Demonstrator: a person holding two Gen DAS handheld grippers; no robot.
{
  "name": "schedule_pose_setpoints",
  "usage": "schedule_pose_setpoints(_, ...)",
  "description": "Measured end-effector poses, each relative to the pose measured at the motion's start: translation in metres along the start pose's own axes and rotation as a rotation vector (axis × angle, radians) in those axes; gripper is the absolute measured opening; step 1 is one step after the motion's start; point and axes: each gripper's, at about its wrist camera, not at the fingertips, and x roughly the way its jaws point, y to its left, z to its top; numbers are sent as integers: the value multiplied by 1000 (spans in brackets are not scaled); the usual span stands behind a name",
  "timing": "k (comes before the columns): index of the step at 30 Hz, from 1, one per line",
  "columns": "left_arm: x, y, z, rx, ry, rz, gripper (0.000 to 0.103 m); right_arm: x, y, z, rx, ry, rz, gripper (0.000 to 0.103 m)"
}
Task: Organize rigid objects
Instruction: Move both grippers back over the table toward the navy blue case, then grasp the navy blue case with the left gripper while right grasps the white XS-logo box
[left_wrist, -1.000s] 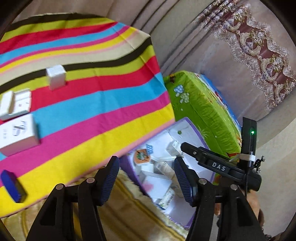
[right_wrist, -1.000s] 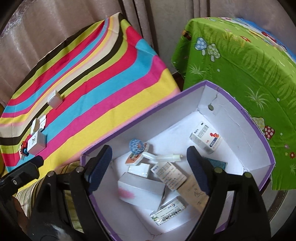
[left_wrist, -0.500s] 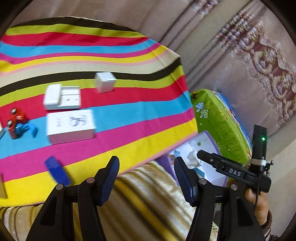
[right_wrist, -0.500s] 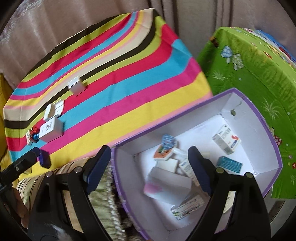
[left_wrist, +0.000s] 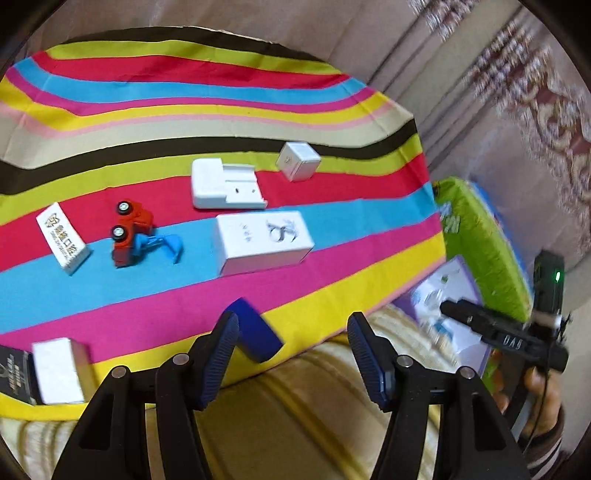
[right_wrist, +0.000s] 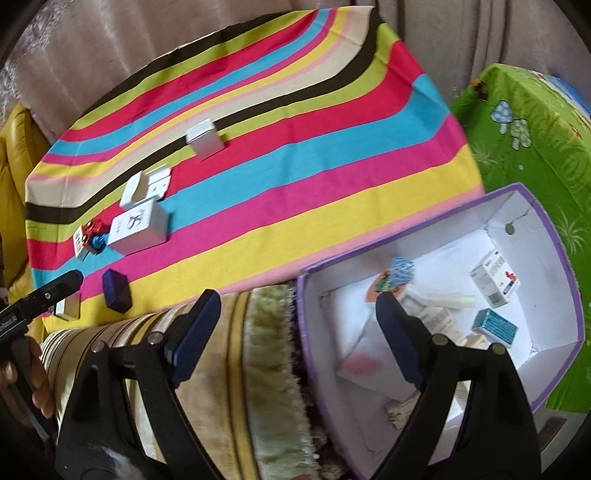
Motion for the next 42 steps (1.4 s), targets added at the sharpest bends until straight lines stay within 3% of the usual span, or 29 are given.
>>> schedule_pose_setpoints(11,26,-8,-1,327,154,137,62,10,31,1,-71,25,27,89)
schedule_pose_setpoints(19,45,-14,2,452,205,189,62,19,53,5,-126,43,43,89)
schedule_pose_setpoints(24,55,-17,1,492,236,183,62,25,60,6,-138,55,42,89)
schedule_pose_setpoints(25,56,-17,1,496,242,183,61,25,61,7,-140,55,42,89)
schedule_pose_setpoints(26,57,-18,0,499,247,186,53,26,62,7,-143,54,41,90)
schedule_pose_setpoints(33,51,-13,0,461,228,191,53,30,81,11,-183,48,34,91)
schedule_pose_setpoints(42,24,22,7,208,122,237,53,43,117,19,-227,27,22,96)
